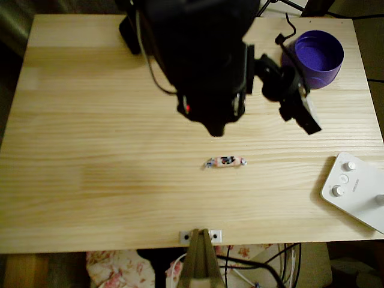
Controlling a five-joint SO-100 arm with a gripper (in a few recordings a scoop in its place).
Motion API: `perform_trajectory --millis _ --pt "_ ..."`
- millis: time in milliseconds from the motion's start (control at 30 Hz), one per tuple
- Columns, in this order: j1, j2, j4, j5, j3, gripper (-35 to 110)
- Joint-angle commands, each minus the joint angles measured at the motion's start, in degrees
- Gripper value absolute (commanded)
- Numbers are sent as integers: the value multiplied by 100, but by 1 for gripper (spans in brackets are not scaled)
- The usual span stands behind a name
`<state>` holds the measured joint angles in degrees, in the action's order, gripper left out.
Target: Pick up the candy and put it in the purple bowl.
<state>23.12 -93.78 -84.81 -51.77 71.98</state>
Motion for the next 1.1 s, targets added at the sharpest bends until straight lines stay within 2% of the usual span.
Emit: perform_trajectory --millis 0,400,1067 --pt "237 -97 53 -9 -483 0" --pt "431 -9 193 404 -562 0" --pt "308 97 299 483 -545 0"
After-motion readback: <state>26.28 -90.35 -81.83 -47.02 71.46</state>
